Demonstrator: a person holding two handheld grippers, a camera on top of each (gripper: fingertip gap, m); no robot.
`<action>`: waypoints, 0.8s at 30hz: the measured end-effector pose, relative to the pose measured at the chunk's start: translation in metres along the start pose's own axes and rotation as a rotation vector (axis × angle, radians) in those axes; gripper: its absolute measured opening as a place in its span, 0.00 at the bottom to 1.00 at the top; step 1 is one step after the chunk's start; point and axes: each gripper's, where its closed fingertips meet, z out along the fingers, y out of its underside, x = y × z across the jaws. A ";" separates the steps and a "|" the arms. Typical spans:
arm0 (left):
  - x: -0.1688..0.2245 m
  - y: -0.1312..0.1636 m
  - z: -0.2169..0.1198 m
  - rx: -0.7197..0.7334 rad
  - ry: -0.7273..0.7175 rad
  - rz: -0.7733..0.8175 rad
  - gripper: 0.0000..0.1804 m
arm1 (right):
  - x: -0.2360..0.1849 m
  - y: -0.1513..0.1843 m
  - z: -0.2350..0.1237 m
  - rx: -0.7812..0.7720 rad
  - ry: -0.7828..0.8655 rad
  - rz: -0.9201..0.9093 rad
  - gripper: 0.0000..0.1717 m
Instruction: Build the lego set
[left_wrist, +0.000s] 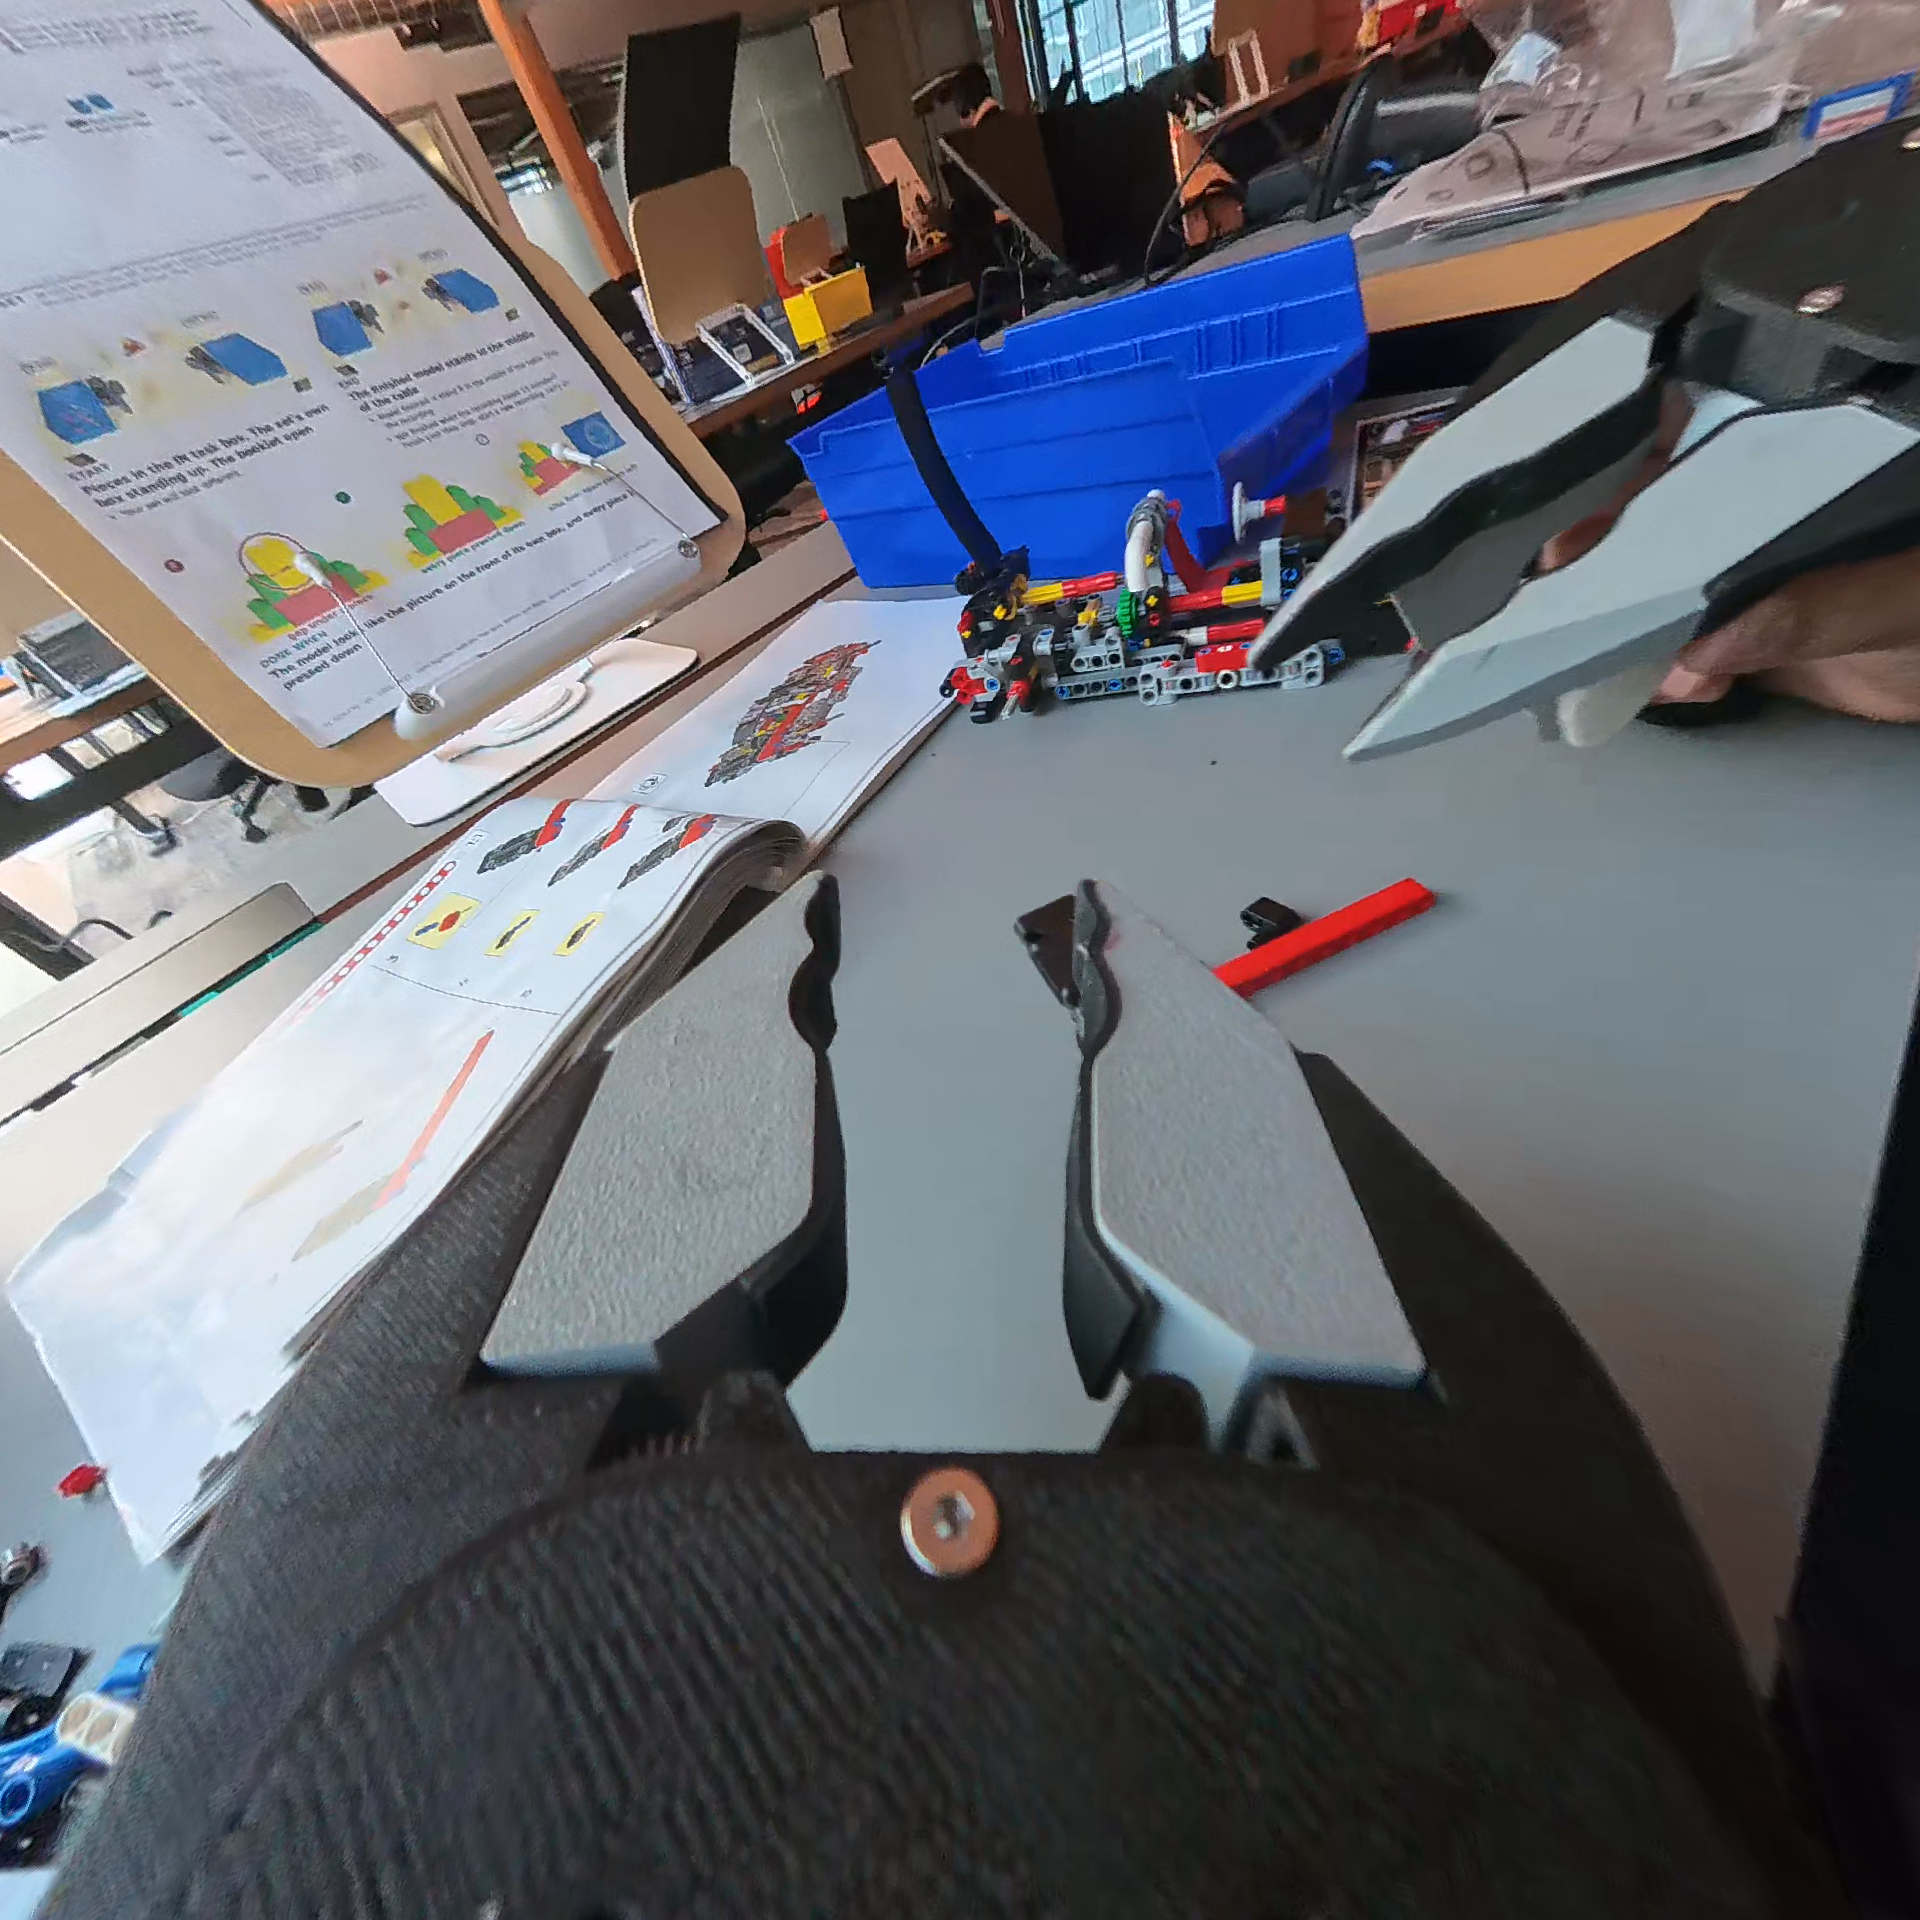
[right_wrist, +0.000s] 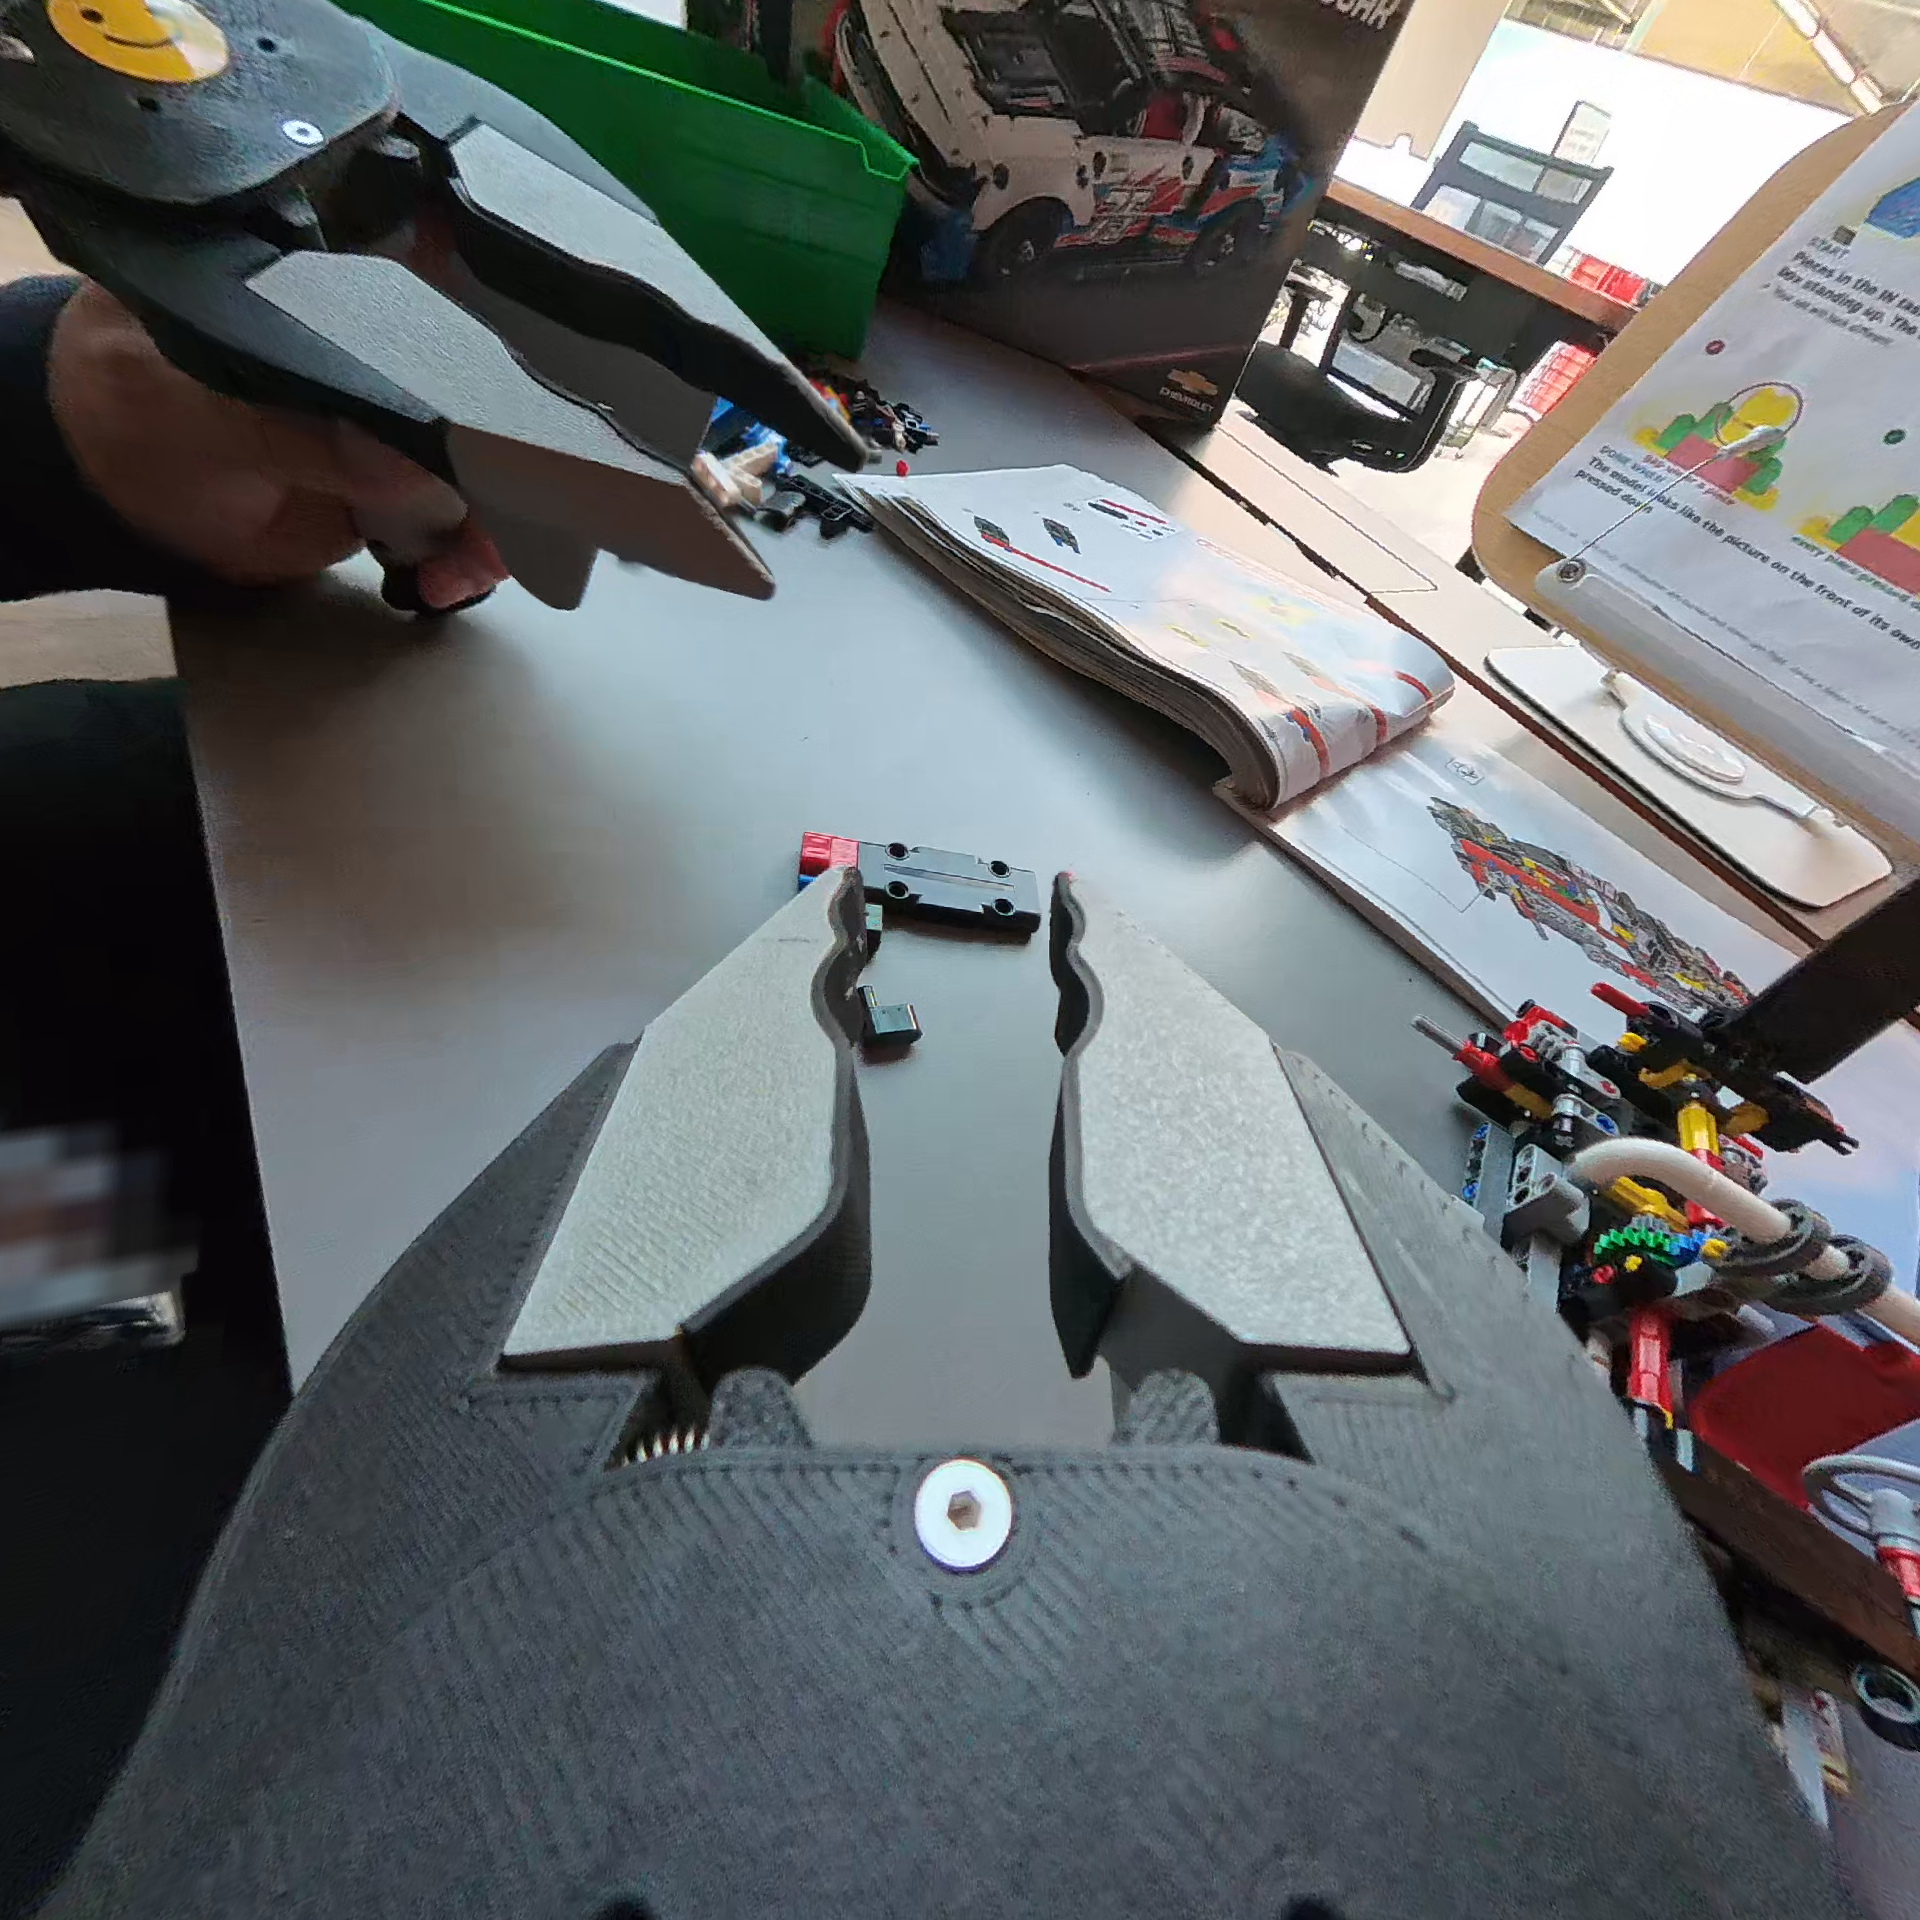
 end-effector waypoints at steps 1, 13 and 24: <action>0.004 0.000 -0.002 -0.001 0.004 0.018 0.23 | 0.000 0.000 0.000 -0.001 0.003 -0.004 0.19; 0.016 0.001 -0.004 0.007 0.103 0.044 0.07 | 0.020 -0.004 -0.006 0.059 0.056 0.072 0.17; 0.006 0.006 0.004 -0.029 0.107 -0.055 0.00 | 0.027 0.003 -0.003 0.022 0.054 0.114 0.11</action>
